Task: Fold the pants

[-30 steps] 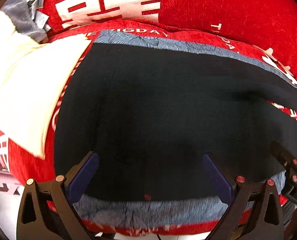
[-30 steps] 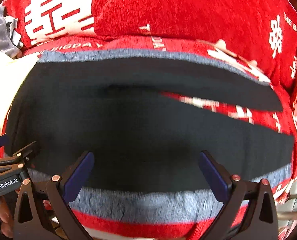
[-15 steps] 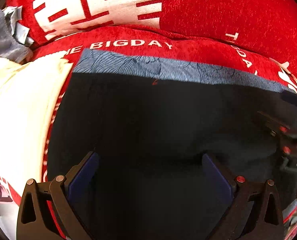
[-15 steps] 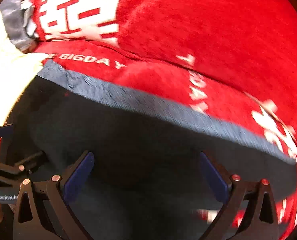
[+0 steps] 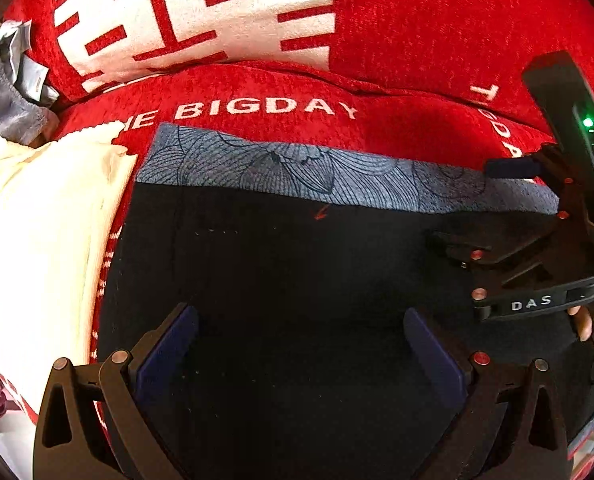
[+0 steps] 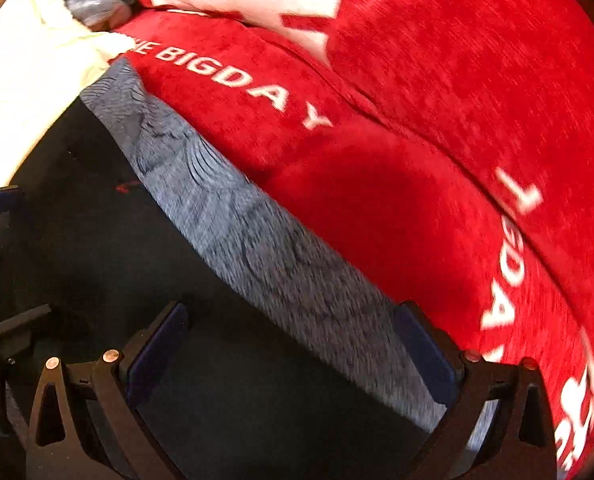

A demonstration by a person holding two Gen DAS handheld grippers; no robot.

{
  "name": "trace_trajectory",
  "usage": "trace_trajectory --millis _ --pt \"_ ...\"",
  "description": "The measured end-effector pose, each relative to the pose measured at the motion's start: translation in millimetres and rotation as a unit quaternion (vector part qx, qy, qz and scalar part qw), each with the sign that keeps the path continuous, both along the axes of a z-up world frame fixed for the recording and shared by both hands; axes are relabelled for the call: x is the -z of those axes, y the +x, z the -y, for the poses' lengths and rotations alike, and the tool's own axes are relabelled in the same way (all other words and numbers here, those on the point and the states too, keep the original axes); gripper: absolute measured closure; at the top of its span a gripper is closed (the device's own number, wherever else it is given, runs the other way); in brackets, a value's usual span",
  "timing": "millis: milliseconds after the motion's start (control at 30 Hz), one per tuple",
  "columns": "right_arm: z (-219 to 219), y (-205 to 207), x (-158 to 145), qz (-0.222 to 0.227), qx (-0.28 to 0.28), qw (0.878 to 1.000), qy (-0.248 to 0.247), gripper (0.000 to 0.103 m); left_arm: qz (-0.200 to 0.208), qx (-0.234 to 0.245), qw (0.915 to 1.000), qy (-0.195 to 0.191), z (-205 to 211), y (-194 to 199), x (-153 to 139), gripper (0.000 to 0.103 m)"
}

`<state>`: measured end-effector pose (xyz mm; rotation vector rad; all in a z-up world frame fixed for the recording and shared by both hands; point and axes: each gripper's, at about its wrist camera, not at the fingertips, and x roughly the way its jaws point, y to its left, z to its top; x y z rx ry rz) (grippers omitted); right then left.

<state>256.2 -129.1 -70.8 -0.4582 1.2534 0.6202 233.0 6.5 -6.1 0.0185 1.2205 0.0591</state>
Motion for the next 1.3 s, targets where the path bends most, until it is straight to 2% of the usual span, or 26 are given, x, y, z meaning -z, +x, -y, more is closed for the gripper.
trace_trajectory --millis 133,200,267,300,400,433,467,533,733,867,967,1033,1100,1200,1267,1300 --pt "-5.7 2.2 4.6 -0.006 -0.005 1.000 0.005 0.003 -0.002 -0.003 1.0000 -0.001 1.5 1.6 -0.5 0.000" --pt "-8.2 -4.6 0.0 -0.005 -0.021 1.000 0.019 0.014 -0.003 -0.003 1.0000 0.000 2.2 1.3 -0.2 0.000" --pt "-13.0 -7.5 -2.8 -0.002 -0.031 0.999 0.020 0.032 -0.004 -0.004 1.0000 0.000 2.3 0.6 0.1 0.000" --pt "-14.0 -10.5 -4.5 0.001 -0.033 0.999 0.019 0.034 -0.005 -0.006 1.0000 0.000 2.1 0.4 -0.1 0.000" --pt "-13.7 -14.4 -9.1 0.011 -0.027 0.999 0.017 0.050 -0.003 -0.009 0.9999 -0.003 0.7 -0.3 -2.9 0.000" --pt "-11.2 -14.1 -11.1 0.014 -0.021 1.000 0.018 0.066 -0.004 -0.009 0.9999 -0.002 1.2 -1.5 -2.9 0.000" --pt "-9.2 -14.6 -12.8 0.019 -0.014 1.000 0.015 0.086 -0.002 -0.009 1.0000 0.000 1.0 -2.3 -4.1 0.000" --pt "-2.5 -13.8 -19.2 0.018 -0.002 0.999 0.030 0.092 -0.002 -0.009 1.0000 0.002 1.0 -2.8 -5.9 0.000" --pt "6.8 -26.7 -29.0 0.039 -0.004 0.999 0.033 0.096 0.003 -0.019 0.9997 -0.014 -3.6 -0.3 -12.3 0.000" --pt "6.8 -36.7 -39.8 0.055 0.009 0.997 0.053 0.096 0.005 -0.038 0.9975 -0.059 -14.6 9.8 -19.1 0.000" --pt "1.4 -52.9 -48.2 0.075 0.006 0.996 0.056 0.096 0.001 -0.077 0.9902 -0.116 -28.5 25.8 -19.6 0.000" --pt "-0.5 -63.4 -50.2 0.082 0.001 0.995 0.054 0.096 0.000 -0.114 0.9829 -0.145 -38.0 36.8 -16.0 0.000" --pt "-2.3 -70.4 -49.9 0.089 -0.003 0.995 0.049 0.096 -0.017 -0.136 0.9762 -0.168 -42.7 49.5 -5.4 0.000" --pt "-3.3 -74.7 -50.9 0.096 -0.003 0.994 0.048 0.096 -0.056 -0.166 0.9678 -0.180 -38.8 69.5 18.9 0.000" --pt "-2.2 -76.2 -51.5 0.099 -0.002 0.994 0.048 0.096 -0.065 -0.167 0.9695 -0.167 -34.1 79.0 29.8 0.000" --pt "-2.2 -77.8 -51.8 0.103 -0.001 0.994 0.046 0.096 -0.070 -0.169 0.9715 -0.151 -31.2 81.5 35.8 0.007"
